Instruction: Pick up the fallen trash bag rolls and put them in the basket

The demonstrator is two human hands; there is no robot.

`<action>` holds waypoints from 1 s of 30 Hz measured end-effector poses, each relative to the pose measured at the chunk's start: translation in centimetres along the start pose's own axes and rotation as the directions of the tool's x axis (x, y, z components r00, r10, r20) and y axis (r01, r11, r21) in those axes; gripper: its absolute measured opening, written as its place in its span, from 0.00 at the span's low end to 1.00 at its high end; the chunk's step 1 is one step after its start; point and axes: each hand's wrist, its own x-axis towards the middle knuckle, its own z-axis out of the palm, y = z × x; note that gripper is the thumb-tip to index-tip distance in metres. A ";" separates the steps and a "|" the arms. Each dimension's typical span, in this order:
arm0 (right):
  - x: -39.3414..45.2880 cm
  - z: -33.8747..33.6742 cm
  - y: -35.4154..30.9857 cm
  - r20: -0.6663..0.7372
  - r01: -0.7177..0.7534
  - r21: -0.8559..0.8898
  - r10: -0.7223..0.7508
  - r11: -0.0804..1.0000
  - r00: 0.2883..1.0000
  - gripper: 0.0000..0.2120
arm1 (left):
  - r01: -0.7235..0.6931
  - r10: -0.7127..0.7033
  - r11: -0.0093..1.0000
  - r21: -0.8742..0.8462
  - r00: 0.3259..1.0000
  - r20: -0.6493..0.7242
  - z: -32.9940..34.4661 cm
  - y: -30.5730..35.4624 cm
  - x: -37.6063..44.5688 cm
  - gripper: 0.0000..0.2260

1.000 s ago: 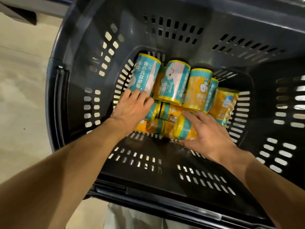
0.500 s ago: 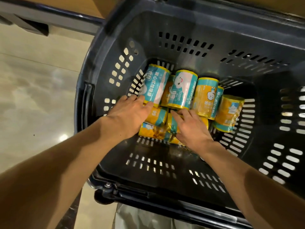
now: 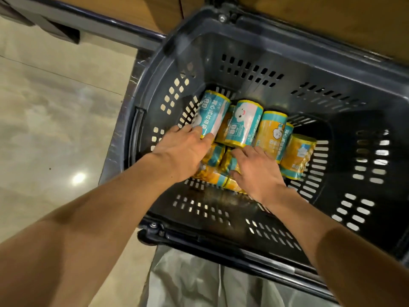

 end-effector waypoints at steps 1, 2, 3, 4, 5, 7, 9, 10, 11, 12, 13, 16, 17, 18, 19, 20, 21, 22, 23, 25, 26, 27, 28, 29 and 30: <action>-0.4 -1.6 -0.1 0.001 0.010 -0.002 -0.010 1.000 1.000 0.21 | 0.009 -0.009 1.000 -0.009 1.000 -0.025 -1.1 0.2 -0.5 0.25; -0.9 -3.5 -0.3 0.007 0.018 -0.006 -0.018 1.000 1.000 0.20 | 0.020 -0.021 1.000 -0.017 0.998 -0.053 -2.3 0.3 -1.2 0.24; -1.3 -5.6 -0.6 0.009 0.027 -0.014 -0.027 1.000 1.000 0.19 | 0.033 -0.034 0.999 -0.018 0.996 -0.078 -3.7 0.4 -2.0 0.23; -1.9 -7.7 -1.0 0.011 0.036 -0.029 -0.035 0.999 0.999 0.18 | 0.048 -0.050 0.999 -0.016 0.994 -0.097 -5.2 0.6 -3.0 0.22; -2.5 -9.9 -1.4 0.015 0.046 -0.045 -0.046 0.998 0.999 0.17 | 0.066 -0.067 0.998 -0.017 0.992 -0.109 -6.9 0.7 -4.1 0.22; -4.3 -14.2 -2.5 0.025 0.062 -0.060 -0.061 0.996 0.998 0.17 | 0.113 -0.117 0.993 -0.040 0.986 -0.118 -10.2 1.2 -7.0 0.22; -6.2 -18.7 -4.0 0.027 0.080 -0.063 -0.078 0.995 0.997 0.17 | 0.186 -0.198 0.977 -0.100 0.971 -0.135 -13.5 1.4 -10.2 0.22; -7.2 -21.0 -4.9 0.026 0.090 -0.059 -0.089 0.994 0.996 0.16 | 0.230 -0.250 0.963 -0.143 0.958 -0.144 -15.3 1.4 -11.9 0.21; -8.3 -23.5 -5.9 0.017 0.106 -0.047 -0.105 0.993 0.994 0.15 | 0.276 -0.307 0.942 -0.190 0.939 -0.153 -17.2 1.3 -13.8 0.20; -9.3 -26.0 -7.0 0.003 0.128 -0.038 -0.128 0.991 0.992 0.15 | 0.320 -0.362 0.918 -0.233 0.917 -0.168 -19.2 1.1 -15.9 0.18; -10.5 -28.7 -8.2 -0.015 0.159 -0.038 -0.159 0.987 0.987 0.14 | 0.358 -0.411 0.895 -0.266 0.893 -0.183 -21.1 0.9 -18.1 0.17; -14.4 -37.7 -12.6 -0.103 0.263 -0.091 -0.271 0.961 0.957 0.14 | 0.433 -0.523 0.834 -0.341 0.819 -0.236 -27.2 0.0 -26.2 0.13; -15.8 -40.8 -14.4 -0.127 0.292 -0.111 -0.305 0.950 0.944 0.13 | 0.457 -0.561 0.809 -0.371 0.789 -0.250 -29.2 -0.5 -29.3 0.13; -17.3 -43.8 -16.4 -0.141 0.319 -0.134 -0.336 0.938 0.931 0.13 | 0.482 -0.603 0.777 -0.404 0.755 -0.259 -31.1 -0.9 -32.6 0.13; -18.8 -46.6 -18.4 -0.145 0.354 -0.162 -0.377 0.921 0.915 0.12 | 0.509 -0.644 0.744 -0.432 0.719 -0.262 -32.5 -1.4 -36.0 0.13; -20.2 -49.1 -20.7 -0.141 0.394 -0.182 -0.421 0.901 0.896 0.12 | 0.535 -0.683 0.712 -0.454 0.679 -0.270 -33.6 -2.1 -39.4 0.14; -21.4 -51.3 -23.1 -0.142 0.437 -0.194 -0.466 0.878 0.873 0.12 | 0.564 -0.719 0.682 -0.467 0.633 -0.285 -34.5 -3.0 -42.6 0.14; -22.4 -53.3 -25.6 -0.145 0.480 -0.206 -0.511 0.853 0.847 0.12 | 0.594 -0.751 0.653 -0.470 0.588 -0.300 -35.1 -4.1 -45.7 0.14; -23.5 -55.0 -28.2 -0.148 0.525 -0.220 -0.560 0.822 0.815 0.12 | 0.623 -0.780 0.622 -0.475 0.547 -0.303 -35.6 -5.1 -48.6 0.13; -25.6 -57.8 -33.8 -0.148 0.597 -0.264 -0.644 0.757 0.751 0.08 | 0.676 -0.831 0.557 -0.483 0.466 -0.305 -36.6 -7.0 -54.6 0.13; -26.5 -59.0 -36.8 -0.140 0.623 -0.288 -0.676 0.727 0.724 0.07 | 0.697 -0.851 0.525 -0.489 0.426 -0.306 -37.0 -8.0 -57.6 0.13; -27.3 -60.1 -40.0 -0.133 0.643 -0.304 -0.700 0.703 0.702 0.07 | 0.709 -0.869 0.495 -0.503 0.386 -0.310 -37.4 -9.0 -60.6 0.12; -28.1 -61.2 -43.1 -0.131 0.659 -0.313 -0.718 0.684 0.683 0.07 | 0.716 -0.883 0.466 -0.519 0.344 -0.319 -37.8 -10.0 -63.6 0.12; -28.9 -62.3 -46.4 -0.136 0.677 -0.315 -0.738 0.665 0.661 0.07 | 0.724 -0.897 0.436 -0.535 0.301 -0.324 -38.1 -11.0 -66.7 0.12; -29.7 -63.3 -49.5 -0.146 0.694 -0.311 -0.754 0.649 0.640 0.07 | 0.733 -0.909 0.406 -0.546 0.262 -0.324 -38.3 -12.0 -69.7 0.12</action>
